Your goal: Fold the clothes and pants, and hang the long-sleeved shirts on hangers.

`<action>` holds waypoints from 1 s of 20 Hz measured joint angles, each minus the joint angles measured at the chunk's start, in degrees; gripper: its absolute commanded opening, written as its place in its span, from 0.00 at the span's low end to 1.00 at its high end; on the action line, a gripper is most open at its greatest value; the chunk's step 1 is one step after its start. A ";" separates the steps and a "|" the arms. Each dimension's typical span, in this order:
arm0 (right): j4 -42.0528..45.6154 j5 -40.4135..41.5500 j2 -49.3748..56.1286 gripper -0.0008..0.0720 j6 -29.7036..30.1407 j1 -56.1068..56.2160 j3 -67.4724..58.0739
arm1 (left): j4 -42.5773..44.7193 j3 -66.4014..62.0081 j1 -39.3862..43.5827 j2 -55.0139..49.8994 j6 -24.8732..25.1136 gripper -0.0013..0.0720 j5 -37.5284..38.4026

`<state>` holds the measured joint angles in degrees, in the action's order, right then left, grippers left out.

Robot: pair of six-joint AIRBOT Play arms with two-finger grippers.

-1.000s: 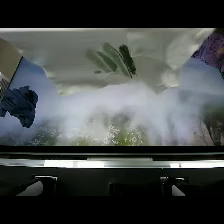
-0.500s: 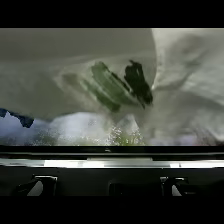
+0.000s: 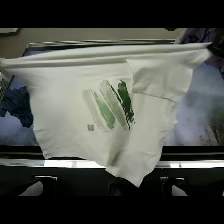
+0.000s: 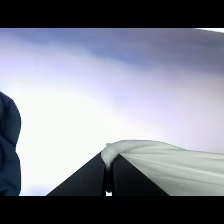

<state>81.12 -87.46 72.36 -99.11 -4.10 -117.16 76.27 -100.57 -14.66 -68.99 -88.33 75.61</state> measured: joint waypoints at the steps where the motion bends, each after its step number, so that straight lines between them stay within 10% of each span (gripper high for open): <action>1: -0.02 0.15 3.80 0.05 0.00 0.02 1.25 | -0.13 0.90 0.46 -3.65 0.66 0.03 -1.16; 12: -5.46 20.59 35.56 0.05 1.62 -0.04 4.92 | 0.09 -2.64 6.36 -37.24 2.54 0.04 -19.67; 20: -4.15 16.57 37.77 0.05 1.77 -0.04 4.98 | -0.24 -3.45 6.95 -40.41 2.64 0.03 -10.91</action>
<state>76.97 -70.89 110.13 -97.34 -4.14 -112.18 76.03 -104.03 -7.70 -109.40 -85.69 64.71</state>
